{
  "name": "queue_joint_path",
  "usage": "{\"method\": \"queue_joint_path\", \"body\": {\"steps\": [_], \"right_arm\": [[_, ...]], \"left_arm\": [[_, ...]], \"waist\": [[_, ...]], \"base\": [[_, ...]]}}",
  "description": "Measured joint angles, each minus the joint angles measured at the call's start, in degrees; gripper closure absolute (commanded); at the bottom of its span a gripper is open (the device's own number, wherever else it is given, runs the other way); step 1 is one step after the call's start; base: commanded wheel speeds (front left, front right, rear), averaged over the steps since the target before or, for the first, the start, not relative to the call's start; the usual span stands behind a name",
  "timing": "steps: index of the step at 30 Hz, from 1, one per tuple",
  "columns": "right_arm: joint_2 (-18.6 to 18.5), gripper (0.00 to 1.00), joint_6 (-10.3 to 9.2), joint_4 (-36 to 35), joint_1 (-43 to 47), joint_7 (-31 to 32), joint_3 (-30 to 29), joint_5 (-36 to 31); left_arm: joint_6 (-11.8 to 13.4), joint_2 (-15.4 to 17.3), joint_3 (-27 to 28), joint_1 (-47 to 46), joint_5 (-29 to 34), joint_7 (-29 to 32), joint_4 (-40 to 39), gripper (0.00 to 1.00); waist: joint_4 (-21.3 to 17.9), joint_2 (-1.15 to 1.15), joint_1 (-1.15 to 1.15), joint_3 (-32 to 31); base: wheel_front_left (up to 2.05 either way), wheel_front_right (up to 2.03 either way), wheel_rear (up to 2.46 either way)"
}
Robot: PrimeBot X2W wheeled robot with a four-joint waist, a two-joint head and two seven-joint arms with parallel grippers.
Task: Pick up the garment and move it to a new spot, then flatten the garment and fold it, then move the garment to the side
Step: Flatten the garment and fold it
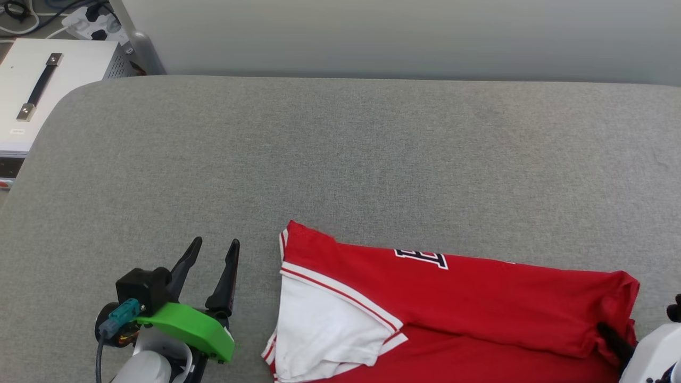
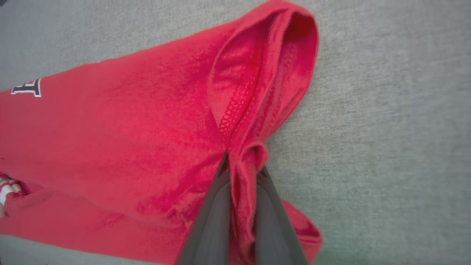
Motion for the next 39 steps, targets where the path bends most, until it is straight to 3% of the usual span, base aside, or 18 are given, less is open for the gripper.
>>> {"method": "queue_joint_path", "body": {"steps": [12,24,31,39], "right_arm": [[-5.1,1.0,-0.03,4.2,-0.6,-2.1,-4.1,-1.7],[-4.3,1.0,-0.1,-8.8,3.3,4.4,-1.6,-1.5],[2.0,1.0,-0.1,-18.6,6.1,11.5,-2.2,-1.7],[15.4,1.0,-0.11,-24.4,6.2,18.2,-2.1,-3.3]], "left_arm": [[-0.1,-0.4,-0.5,0.1,0.0,0.0,0.8,0.0],[-0.5,-1.6,-1.8,1.9,0.0,0.0,2.2,0.0],[-0.5,-2.0,-1.5,2.9,-0.1,0.0,2.2,0.0],[-0.5,-2.0,-0.2,3.5,-0.2,0.0,2.0,0.0]], "waist": [[-0.5,0.0,0.0,-2.2],[-0.1,0.0,0.0,-7.2],[1.5,0.0,0.0,-9.1],[4.1,0.0,0.0,-9.3]], "base": [[0.0,0.0,0.0],[0.0,0.0,0.0],[0.0,0.0,0.0],[0.0,0.0,0.0]]}}
